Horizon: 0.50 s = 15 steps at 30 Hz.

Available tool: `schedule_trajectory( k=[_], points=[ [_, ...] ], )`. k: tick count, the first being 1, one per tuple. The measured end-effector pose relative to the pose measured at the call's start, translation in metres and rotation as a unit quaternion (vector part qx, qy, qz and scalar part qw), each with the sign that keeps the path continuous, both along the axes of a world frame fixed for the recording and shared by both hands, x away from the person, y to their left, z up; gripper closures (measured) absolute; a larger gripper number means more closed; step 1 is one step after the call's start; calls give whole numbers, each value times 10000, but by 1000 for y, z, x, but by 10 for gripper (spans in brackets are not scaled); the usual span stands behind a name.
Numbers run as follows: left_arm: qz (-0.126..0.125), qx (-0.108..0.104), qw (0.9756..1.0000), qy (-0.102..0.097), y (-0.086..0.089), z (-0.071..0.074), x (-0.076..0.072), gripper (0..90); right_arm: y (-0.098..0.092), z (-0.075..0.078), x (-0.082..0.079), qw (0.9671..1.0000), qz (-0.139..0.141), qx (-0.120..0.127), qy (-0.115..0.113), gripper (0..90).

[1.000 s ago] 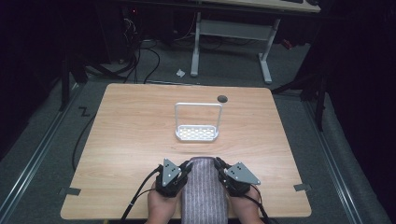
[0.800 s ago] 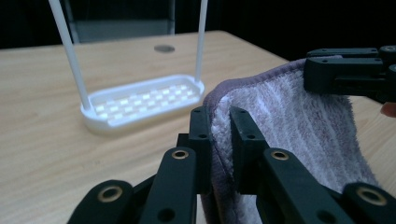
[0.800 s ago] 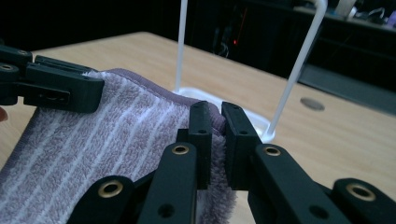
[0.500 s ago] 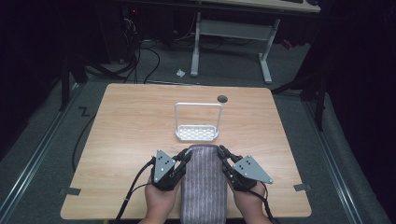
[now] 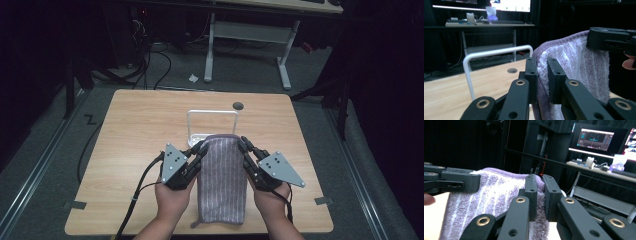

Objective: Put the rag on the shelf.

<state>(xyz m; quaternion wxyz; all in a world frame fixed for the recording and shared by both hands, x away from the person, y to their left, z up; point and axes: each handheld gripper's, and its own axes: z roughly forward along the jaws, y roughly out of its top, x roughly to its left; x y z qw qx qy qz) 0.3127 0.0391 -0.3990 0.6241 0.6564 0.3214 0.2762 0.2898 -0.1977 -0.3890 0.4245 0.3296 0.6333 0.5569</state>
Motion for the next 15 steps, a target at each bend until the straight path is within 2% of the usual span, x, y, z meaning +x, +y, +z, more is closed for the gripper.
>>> schedule_trajectory(
  k=[8, 10, 15],
  points=[
    [65, -104, 9997, -193, 0, 21, 15, 808, 2, 26, 9, 9998, -9, -23, -188, 835],
    [64, -110, 9996, -249, 0, 26, 20, 809, 2, 28, 11, 9998, -14, -22, -194, 835],
    [70, -146, 9995, -260, 1, 34, 30, 808, 1, 38, 20, 9998, 1, 68, -198, 835]
  ],
)
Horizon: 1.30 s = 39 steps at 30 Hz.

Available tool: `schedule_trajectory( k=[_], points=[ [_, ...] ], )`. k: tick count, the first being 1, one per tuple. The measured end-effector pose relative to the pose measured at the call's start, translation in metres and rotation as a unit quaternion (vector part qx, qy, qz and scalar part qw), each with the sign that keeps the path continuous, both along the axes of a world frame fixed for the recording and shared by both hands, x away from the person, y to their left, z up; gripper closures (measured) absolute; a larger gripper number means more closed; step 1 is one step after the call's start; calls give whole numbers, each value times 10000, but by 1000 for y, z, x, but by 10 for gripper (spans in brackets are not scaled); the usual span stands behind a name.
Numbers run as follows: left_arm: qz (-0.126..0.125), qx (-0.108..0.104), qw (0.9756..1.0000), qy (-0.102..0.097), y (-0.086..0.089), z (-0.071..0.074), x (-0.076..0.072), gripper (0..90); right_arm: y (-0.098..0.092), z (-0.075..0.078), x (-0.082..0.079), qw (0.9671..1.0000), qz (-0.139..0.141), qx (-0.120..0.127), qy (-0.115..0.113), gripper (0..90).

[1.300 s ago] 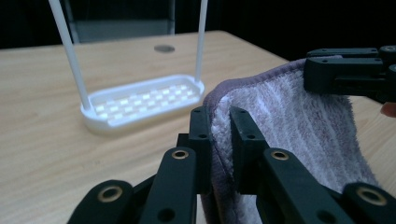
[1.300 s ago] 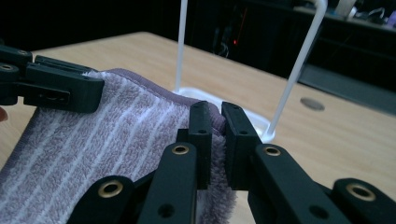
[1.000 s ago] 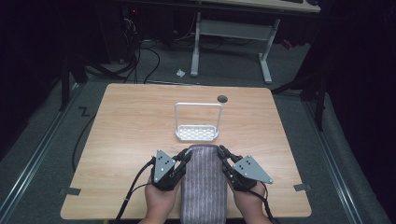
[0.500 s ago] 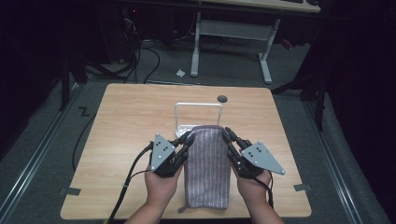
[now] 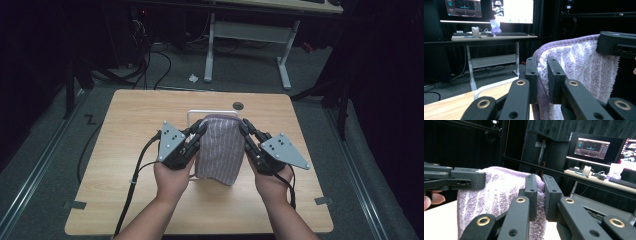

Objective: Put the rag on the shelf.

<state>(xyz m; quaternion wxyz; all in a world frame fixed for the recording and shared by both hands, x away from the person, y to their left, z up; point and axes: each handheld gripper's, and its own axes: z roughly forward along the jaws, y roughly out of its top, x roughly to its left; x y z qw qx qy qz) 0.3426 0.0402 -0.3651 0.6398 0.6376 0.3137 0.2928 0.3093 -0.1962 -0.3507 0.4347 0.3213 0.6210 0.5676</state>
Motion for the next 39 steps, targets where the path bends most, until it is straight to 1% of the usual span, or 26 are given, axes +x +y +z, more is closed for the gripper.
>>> schedule_trajectory(
  k=[1, 3, 5, 7, 9, 12, 14, 15, 17, 18, 20, 23, 25, 29, 31, 34, 35, 39],
  points=[
    [23, 0, 10000, -10, 0, 1, 3, 808, 0, 1, 1, 10000, 6, 16, -6, 835],
    [40, 12, 10000, 42, 0, 3, 9, 809, 0, 4, 5, 10000, 15, 23, -12, 835],
    [71, 11, 10000, 29, 0, 6, 15, 809, 1, 6, 9, 10000, 10, 23, 3, 836],
    [106, 35, 9999, 5, -1, 8, 20, 810, 1, 9, 16, 10000, -1, 32, 20, 836],
    [106, -18, 9999, 20, -1, 11, 26, 810, 1, 12, 22, 10000, -19, 33, 35, 837],
    [151, 25, 9999, 2, -2, 15, 33, 810, 1, 16, 32, 10000, -24, 68, 67, 837],
    [135, -27, 9999, 55, -2, 17, 39, 810, 1, 18, 38, 9999, -57, 68, 81, 837],
    [150, -4, 9999, 44, -2, 18, 42, 810, 1, 18, 41, 9999, -73, 74, 81, 837],
    [224, 119, 9996, -80, -4, 20, 47, 810, 1, 20, 49, 9999, -104, 65, 110, 837],
    [252, 147, 9995, -120, -4, 20, 50, 810, 1, 21, 52, 9999, -135, 45, 98, 837],
    [251, 154, 9995, -95, -4, 22, 58, 811, 1, 23, 61, 9998, -156, 61, 134, 837],
    [309, 256, 9991, -123, -3, 25, 67, 811, 3, 25, 74, 9997, -170, 89, 176, 837],
    [376, 276, 9988, -145, 0, 27, 74, 811, 5, 26, 83, 9995, -147, 143, 243, 837],
    [434, 292, 9985, -174, 3, 29, 85, 810, 10, 29, 98, 9994, -162, 118, 273, 837],
    [449, 305, 9984, -126, 4, 28, 91, 810, 12, 30, 105, 9994, -170, 136, 286, 836],
    [439, 307, 9985, -57, 4, 27, 99, 810, 13, 31, 114, 9992, -203, 79, 321, 837],
    [456, 289, 9985, -66, 4, 26, 101, 810, 14, 31, 117, 9992, -217, 55, 325, 837],
    [449, 398, 9982, -50, 3, 27, 109, 809, 13, 31, 131, 9990, -238, 37, 371, 836]
  ],
)
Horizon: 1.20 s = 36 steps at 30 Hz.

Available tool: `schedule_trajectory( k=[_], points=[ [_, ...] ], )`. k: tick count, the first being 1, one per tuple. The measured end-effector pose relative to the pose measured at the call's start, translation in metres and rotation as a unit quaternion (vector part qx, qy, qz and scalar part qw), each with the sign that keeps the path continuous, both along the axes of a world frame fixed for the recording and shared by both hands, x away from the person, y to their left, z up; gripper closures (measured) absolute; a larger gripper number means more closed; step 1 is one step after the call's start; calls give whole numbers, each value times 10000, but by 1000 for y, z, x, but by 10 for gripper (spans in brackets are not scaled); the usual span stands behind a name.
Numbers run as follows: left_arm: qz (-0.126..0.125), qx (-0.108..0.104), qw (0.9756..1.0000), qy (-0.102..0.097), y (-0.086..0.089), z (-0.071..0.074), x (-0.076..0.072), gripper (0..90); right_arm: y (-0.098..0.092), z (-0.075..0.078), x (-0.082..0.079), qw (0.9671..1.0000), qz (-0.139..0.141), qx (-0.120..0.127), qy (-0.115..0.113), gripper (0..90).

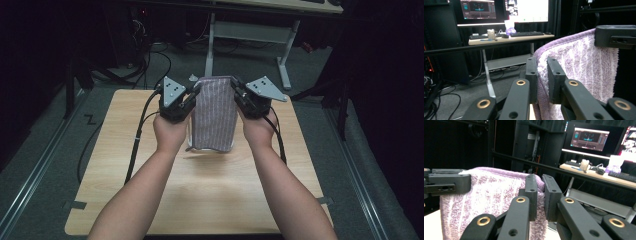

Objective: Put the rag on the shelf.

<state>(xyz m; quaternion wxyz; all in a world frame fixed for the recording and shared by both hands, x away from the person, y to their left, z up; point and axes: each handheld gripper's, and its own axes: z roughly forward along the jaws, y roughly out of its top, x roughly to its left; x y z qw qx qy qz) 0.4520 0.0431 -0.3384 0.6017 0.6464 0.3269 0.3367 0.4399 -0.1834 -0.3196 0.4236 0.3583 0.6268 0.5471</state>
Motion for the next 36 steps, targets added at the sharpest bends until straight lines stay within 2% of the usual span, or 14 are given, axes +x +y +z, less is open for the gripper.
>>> schedule_trajectory(
  k=[2, 4, 7, 13, 14, 18, 21, 23, 27, 29, 31, 34, 36],
  points=[
    [5, 12, 10000, 27, 0, 1, 4, 808, 0, -2, 5, 10000, -10, 14, 41, 836],
    [-53, -120, 9998, 115, 0, 1, 9, 808, 0, -3, 8, 10000, -29, 16, 64, 836],
    [-44, -207, 9996, 189, -1, 2, 15, 807, -1, -4, 14, 10000, -62, -9, 71, 836],
    [83, 4, 9998, 200, -5, 4, 25, 806, -1, -1, 32, 9994, -160, -271, 130, 836],
    [58, 57, 9998, 168, -6, 5, 27, 806, -1, -1, 34, 9994, -164, -287, 142, 836],
    [65, 50, 9996, 279, -5, 5, 36, 805, -1, -2, 43, 9994, -163, -262, 161, 836],
    [-46, -136, 9985, 533, -3, 3, 48, 802, 0, -6, 51, 9988, -247, -357, 207, 835],
    [-50, -221, 9979, 600, -1, 2, 55, 801, -1, -8, 59, 9987, -224, -343, 298, 834],
    [108, -58, 9971, 755, -1, -1, 67, 798, 3, -7, 68, 9981, -212, -447, 355, 834],
    [193, -19, 9958, 895, -3, -5, 73, 796, 7, -10, 71, 9973, -252, -575, 384, 834],
    [221, 58, 9952, 949, -4, -10, 78, 796, 9, -12, 74, 9966, -286, -658, 400, 834],
    [244, 183, 9936, 1089, -6, -17, 83, 791, 7, -16, 81, 9957, -276, -680, 560, 831],
    [358, 268, 9919, 1185, -7, -22, 85, 788, 8, -22, 86, 9943, -229, -700, 768, 819]
  ],
)
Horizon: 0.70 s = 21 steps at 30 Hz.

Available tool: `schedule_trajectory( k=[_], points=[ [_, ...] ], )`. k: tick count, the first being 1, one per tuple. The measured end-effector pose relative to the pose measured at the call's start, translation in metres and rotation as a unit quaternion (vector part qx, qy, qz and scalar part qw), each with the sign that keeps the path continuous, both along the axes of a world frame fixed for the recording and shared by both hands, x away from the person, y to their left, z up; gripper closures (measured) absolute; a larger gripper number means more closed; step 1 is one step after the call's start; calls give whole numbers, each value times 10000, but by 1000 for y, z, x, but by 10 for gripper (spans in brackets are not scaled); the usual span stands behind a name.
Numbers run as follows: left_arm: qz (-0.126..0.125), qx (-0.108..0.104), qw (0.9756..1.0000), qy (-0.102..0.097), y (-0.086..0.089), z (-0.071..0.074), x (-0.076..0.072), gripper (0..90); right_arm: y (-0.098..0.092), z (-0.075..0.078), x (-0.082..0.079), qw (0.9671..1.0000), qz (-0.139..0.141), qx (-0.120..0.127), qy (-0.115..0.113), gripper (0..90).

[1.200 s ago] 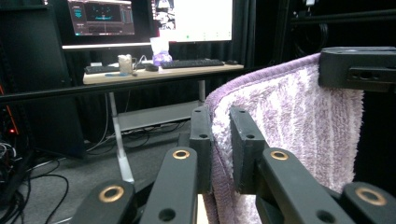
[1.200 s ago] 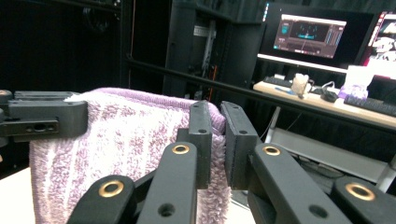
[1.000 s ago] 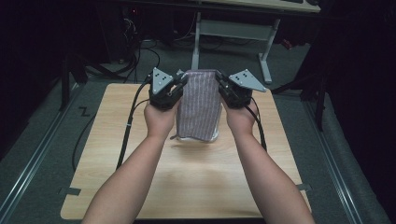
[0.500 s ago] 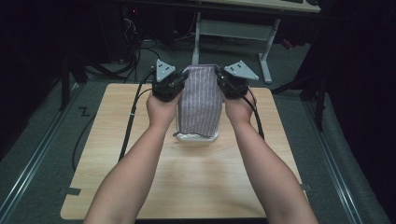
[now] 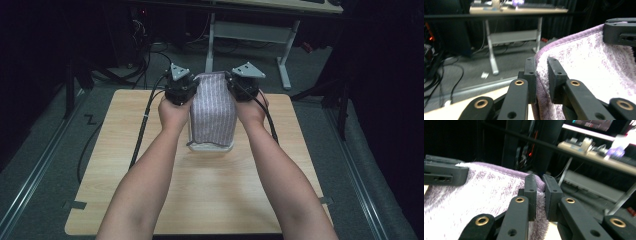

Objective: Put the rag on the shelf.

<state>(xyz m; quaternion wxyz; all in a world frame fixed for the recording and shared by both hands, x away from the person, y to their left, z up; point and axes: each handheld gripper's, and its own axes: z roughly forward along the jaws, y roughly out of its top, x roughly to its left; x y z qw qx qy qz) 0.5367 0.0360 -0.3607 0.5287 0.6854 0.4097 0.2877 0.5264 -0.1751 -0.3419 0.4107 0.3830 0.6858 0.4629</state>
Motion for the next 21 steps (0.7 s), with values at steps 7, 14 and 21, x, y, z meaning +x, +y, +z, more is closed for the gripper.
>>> schedule_trajectory(
  k=[7, 14, 21],
  points=[
    [-111, -47, 9996, 241, 1, -7, 3, 641, 0, -12, 6, 9997, 63, 47, 252, 661],
    [-172, -6, 9997, 192, -1, -4, -3, 610, 0, -9, 1, 9996, 126, 80, 241, 662],
    [-177, -93, 9997, 151, 1, 0, -11, 595, 0, -5, -8, 9996, 165, 30, 212, 650]
  ],
)
